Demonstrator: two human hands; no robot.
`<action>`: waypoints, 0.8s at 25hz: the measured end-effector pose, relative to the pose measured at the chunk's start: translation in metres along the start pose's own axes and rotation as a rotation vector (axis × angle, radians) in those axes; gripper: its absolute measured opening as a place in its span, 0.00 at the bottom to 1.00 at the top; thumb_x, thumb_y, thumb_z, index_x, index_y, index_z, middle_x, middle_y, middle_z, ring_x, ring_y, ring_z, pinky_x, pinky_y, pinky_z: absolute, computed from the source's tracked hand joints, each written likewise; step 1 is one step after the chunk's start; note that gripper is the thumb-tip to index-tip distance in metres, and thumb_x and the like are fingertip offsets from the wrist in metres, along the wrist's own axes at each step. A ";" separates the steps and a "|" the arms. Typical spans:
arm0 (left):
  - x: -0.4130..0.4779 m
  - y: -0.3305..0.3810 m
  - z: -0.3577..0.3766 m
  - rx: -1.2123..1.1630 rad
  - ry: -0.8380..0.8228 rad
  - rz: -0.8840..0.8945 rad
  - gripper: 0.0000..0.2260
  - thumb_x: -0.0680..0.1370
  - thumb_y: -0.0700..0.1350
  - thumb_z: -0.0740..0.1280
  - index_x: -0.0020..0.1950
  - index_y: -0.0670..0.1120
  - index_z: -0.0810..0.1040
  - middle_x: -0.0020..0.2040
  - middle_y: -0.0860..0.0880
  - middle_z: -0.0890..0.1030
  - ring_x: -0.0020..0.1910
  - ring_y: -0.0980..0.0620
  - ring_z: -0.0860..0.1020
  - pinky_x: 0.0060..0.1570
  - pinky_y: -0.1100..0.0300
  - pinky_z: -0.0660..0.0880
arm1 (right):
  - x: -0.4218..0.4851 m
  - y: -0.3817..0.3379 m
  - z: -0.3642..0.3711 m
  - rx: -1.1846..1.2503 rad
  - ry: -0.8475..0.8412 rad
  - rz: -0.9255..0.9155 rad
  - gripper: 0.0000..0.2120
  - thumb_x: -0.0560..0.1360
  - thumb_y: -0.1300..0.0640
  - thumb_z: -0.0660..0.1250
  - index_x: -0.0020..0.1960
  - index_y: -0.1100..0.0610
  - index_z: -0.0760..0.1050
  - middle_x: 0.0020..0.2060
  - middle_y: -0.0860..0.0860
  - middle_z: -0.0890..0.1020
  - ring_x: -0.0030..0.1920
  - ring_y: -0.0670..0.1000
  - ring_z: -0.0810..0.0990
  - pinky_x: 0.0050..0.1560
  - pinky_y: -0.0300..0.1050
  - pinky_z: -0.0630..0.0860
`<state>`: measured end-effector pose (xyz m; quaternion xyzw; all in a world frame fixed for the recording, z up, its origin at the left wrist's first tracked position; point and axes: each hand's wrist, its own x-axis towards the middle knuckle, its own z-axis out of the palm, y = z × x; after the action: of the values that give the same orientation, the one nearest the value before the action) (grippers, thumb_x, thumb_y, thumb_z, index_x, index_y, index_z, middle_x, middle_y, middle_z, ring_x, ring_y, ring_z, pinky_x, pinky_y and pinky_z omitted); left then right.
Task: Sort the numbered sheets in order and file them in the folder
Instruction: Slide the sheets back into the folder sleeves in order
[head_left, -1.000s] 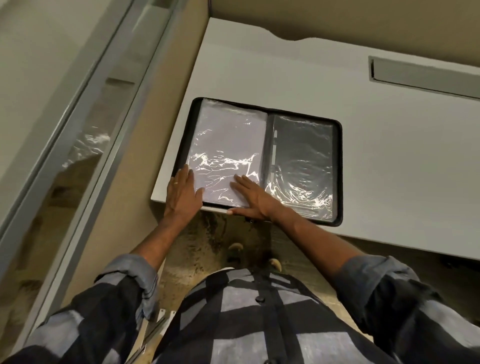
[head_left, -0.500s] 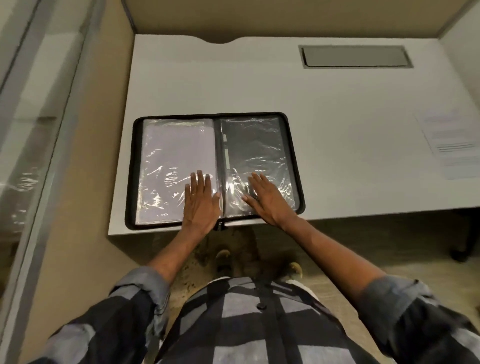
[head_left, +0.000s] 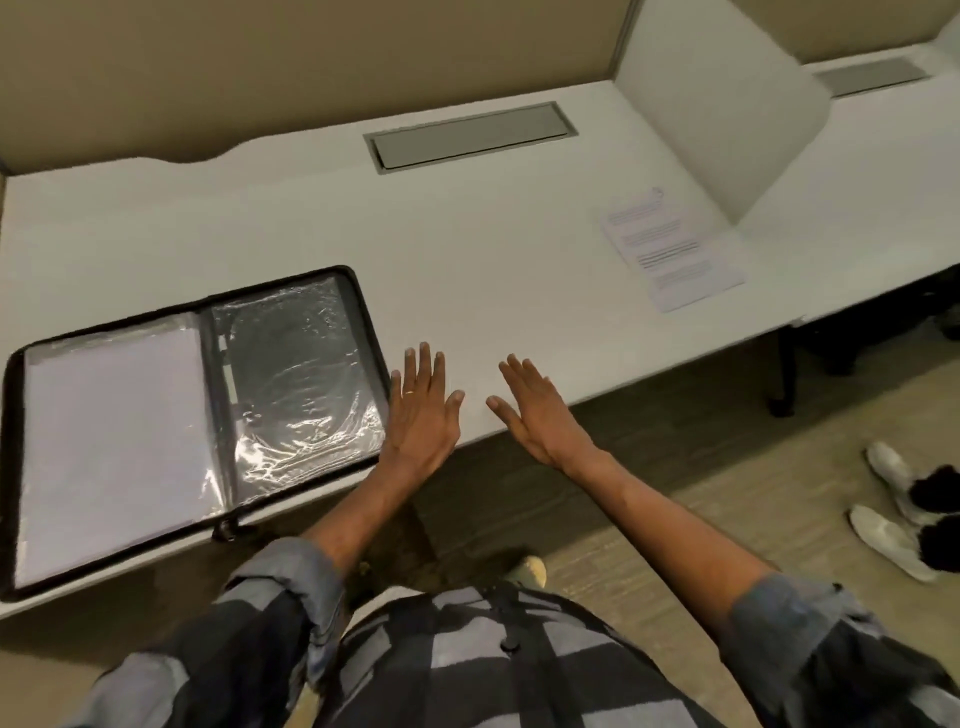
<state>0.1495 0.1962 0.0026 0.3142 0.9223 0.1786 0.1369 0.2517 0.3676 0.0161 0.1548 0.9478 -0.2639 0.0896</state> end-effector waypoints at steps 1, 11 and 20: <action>0.008 0.026 0.007 -0.002 -0.005 0.026 0.29 0.87 0.55 0.47 0.84 0.44 0.44 0.83 0.44 0.38 0.81 0.47 0.35 0.80 0.46 0.37 | -0.008 0.022 -0.014 -0.004 0.023 0.018 0.34 0.84 0.37 0.48 0.83 0.53 0.49 0.83 0.51 0.49 0.82 0.52 0.46 0.82 0.57 0.48; 0.089 0.206 0.055 0.107 -0.080 0.261 0.29 0.87 0.57 0.47 0.84 0.45 0.43 0.83 0.45 0.37 0.81 0.46 0.35 0.79 0.47 0.35 | -0.045 0.174 -0.112 -0.009 0.216 0.196 0.34 0.84 0.37 0.49 0.83 0.54 0.49 0.83 0.53 0.50 0.82 0.54 0.48 0.81 0.58 0.52; 0.189 0.289 0.104 0.147 -0.144 0.417 0.34 0.83 0.64 0.41 0.84 0.48 0.40 0.83 0.47 0.37 0.81 0.44 0.35 0.79 0.42 0.36 | -0.017 0.275 -0.161 -0.054 0.230 0.333 0.35 0.84 0.37 0.47 0.83 0.55 0.47 0.83 0.54 0.48 0.82 0.55 0.46 0.81 0.60 0.50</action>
<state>0.1960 0.5543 0.0023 0.5188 0.8359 0.1127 0.1391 0.3475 0.6715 0.0264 0.3361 0.9199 -0.2004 0.0276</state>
